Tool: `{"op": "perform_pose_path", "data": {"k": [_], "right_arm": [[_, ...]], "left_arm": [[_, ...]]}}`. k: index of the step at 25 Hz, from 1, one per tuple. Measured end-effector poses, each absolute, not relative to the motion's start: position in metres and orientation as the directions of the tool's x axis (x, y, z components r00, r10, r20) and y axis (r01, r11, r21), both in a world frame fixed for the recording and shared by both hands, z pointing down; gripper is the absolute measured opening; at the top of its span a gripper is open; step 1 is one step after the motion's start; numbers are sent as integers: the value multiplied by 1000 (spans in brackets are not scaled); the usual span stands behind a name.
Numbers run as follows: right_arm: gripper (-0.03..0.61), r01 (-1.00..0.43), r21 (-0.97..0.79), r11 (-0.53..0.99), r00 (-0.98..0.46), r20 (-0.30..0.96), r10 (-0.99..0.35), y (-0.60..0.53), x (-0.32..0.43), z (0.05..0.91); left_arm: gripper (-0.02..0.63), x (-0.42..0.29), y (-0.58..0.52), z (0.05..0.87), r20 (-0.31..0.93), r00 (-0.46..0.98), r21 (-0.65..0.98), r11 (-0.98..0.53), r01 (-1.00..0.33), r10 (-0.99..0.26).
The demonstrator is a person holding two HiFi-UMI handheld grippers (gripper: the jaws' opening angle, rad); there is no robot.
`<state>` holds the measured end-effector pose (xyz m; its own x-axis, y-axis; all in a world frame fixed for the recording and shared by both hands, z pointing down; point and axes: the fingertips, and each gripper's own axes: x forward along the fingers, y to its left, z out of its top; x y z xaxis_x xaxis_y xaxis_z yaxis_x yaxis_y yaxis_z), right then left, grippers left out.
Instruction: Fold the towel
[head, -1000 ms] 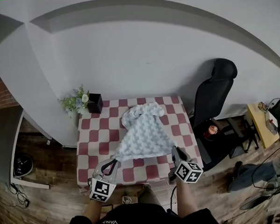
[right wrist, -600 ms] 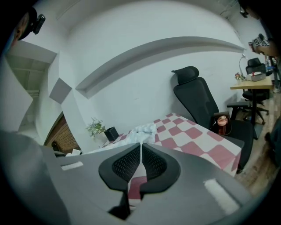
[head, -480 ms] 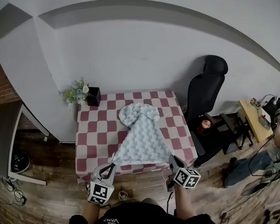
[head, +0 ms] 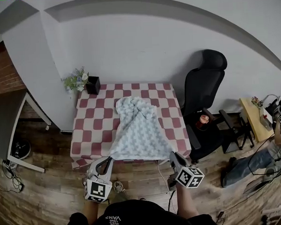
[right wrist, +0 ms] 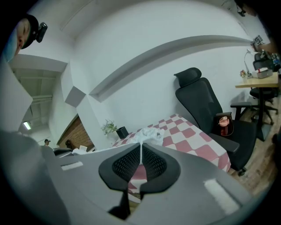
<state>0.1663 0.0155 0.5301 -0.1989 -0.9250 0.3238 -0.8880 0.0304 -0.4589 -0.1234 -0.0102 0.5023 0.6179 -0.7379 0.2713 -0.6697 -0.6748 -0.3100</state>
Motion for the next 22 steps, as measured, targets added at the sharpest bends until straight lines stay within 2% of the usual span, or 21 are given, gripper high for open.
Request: {"op": "perform_pose_path", "data": {"k": [4,7,14,22], "right_arm": [[14,-878,-466,106,-249,257,-934,38,172,505],[14,-870,-469,153,-290,235,-928,58,170,500],[15,-835,-517,190,-357,245,-901,101,165,519],[15,-830,-529,179,-365,271,-891,109,165,531]], "left_arm": [[18,-118,18,484,224,587,-341,-627,-701,-778],[18,-121,43,488,235,557,-347,-604,-718,-797],[18,-125,90,497,244,513,-347,-568,-747,-823],[18,-124,88,512,290,499,-351,-576,-738,-816]]}}
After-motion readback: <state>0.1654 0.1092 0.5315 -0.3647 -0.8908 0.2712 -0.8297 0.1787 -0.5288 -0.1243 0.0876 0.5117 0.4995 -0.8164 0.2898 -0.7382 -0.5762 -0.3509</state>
